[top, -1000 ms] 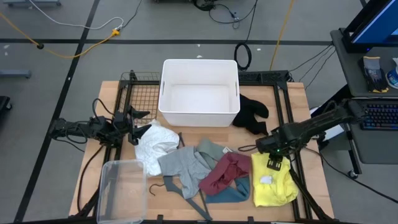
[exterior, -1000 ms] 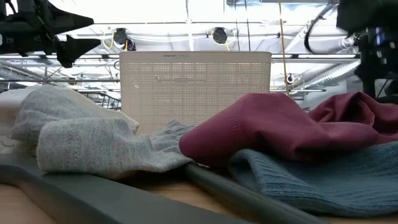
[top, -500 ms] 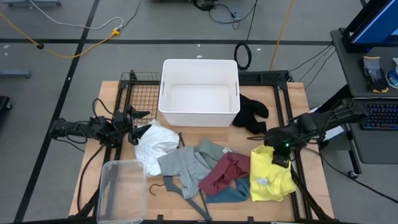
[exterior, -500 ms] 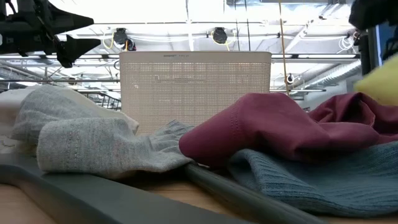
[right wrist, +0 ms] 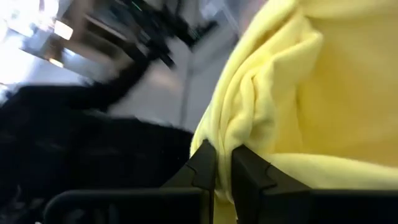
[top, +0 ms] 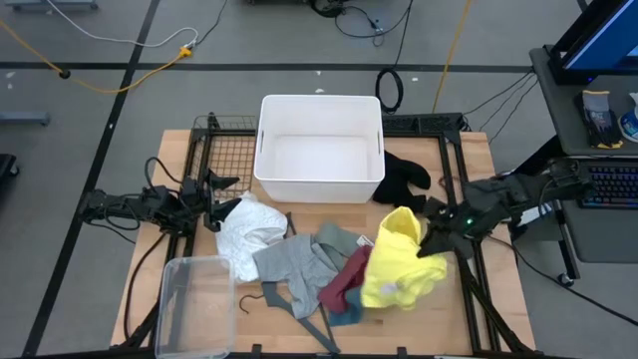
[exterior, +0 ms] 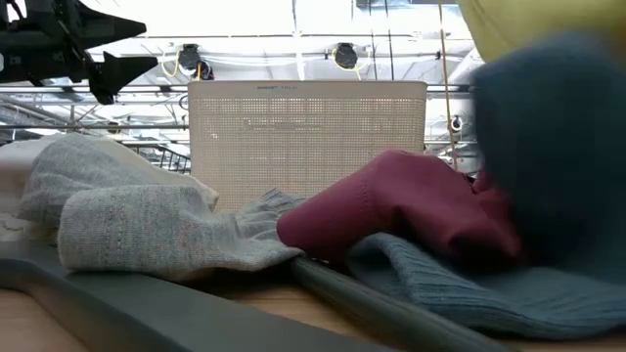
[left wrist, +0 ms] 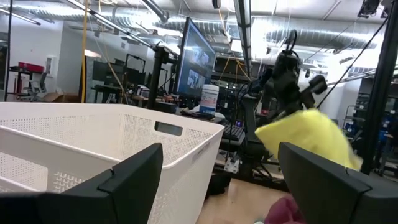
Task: Pick & Place Cloths
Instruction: Put the yellow shirt into the white bin
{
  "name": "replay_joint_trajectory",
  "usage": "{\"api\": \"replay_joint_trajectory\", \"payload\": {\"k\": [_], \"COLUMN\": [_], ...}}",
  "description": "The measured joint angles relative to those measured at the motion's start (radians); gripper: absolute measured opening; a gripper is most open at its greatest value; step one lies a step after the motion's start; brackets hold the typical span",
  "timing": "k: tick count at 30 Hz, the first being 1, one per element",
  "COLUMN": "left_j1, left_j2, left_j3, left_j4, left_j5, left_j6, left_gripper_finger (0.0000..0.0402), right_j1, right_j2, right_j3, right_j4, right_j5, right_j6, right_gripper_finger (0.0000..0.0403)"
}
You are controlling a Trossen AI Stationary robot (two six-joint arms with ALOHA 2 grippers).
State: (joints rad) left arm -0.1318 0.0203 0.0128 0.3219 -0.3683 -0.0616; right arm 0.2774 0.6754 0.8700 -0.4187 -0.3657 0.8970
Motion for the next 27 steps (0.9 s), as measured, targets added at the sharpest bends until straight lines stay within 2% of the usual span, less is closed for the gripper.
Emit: {"api": "replay_joint_trajectory", "payload": {"k": [10,15,20,23,27], "left_j1": [0.0,0.0,0.0,0.0,0.0], "left_j2": [0.0,0.0,0.0,0.0,0.0], "left_j3": [0.0,0.0,0.0,0.0,0.0], "left_j4": [0.004,0.005,0.004,0.004,0.004], "left_j5": [0.0,0.0,0.0,0.0,0.0], "left_j6": [0.001,0.001,0.006,0.006,0.006], "left_gripper_finger": [0.0324,0.0324,0.0324,0.0324,0.0324], "right_j1": [-0.146,-0.281,-0.431,-0.535,-0.648], "right_j2": [0.036,0.086,0.155,0.214,0.333], "right_j3": [0.0,0.0,0.001,0.021,0.122], "right_j4": [0.496,0.723,0.94,1.019,1.01], "right_j5": [-0.004,-0.057,-0.065,-0.138,-0.278], "right_j6": [-0.024,-0.025,-0.005,0.046,0.048], "right_gripper_finger": [0.0017,0.0017,0.0017,0.0017,0.0017]}}
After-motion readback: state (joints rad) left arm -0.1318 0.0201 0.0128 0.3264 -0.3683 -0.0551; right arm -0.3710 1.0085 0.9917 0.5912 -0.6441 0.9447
